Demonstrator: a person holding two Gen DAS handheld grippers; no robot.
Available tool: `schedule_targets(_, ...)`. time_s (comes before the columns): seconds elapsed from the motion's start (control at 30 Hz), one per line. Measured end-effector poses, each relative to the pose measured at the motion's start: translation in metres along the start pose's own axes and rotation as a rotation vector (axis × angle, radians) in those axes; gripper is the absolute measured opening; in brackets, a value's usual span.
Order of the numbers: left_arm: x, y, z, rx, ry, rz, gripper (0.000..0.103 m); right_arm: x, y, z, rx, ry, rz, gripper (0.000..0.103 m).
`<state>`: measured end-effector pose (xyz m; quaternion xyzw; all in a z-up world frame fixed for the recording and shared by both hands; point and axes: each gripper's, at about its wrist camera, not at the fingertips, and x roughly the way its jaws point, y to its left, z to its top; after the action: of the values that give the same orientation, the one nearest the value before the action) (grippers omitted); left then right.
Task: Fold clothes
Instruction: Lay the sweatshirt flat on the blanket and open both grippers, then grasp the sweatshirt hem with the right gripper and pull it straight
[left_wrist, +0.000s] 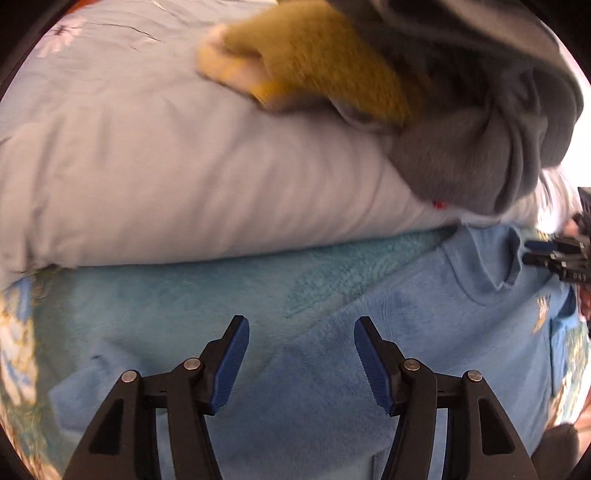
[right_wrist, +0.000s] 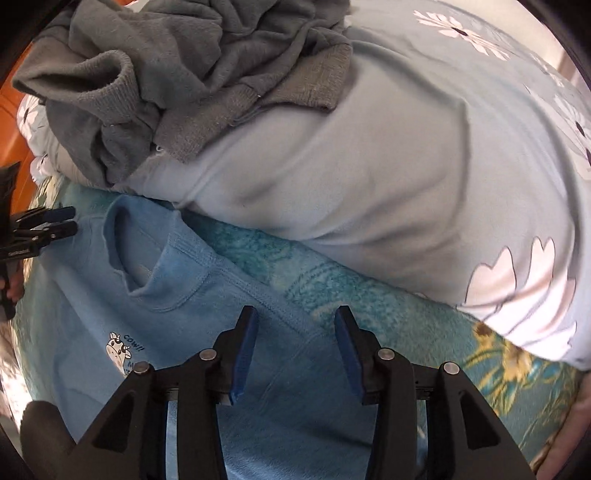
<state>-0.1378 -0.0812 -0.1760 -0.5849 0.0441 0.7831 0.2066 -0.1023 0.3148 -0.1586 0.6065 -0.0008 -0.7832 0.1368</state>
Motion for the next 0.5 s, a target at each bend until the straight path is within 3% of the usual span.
schedule_targets(0.2,0.007,-0.010,-0.003,0.083,0.008,-0.060,0.064,-0.005,0.005,-0.005,-0.045,-0.009,-0.009,0.043)
schedule_targets(0.33,0.009,-0.017,-0.008,0.137,0.005,-0.047,0.060,-0.010,0.009,-0.010,-0.067,-0.013,-0.023,0.024)
schedule_targets(0.4,0.008,-0.018,-0.010,0.147,0.002,-0.040,0.046,-0.013,0.011,-0.012,-0.065,-0.006,-0.006,0.012)
schedule_targets(0.47,0.007,-0.017,-0.012,0.149,0.001,-0.040,0.015,-0.016,0.016,-0.014,-0.083,-0.004,-0.008,0.010)
schedule_targets(0.5,0.005,-0.017,-0.014,0.147,-0.002,-0.043,0.008,-0.018,0.018,-0.016,-0.094,-0.004,-0.011,0.009)
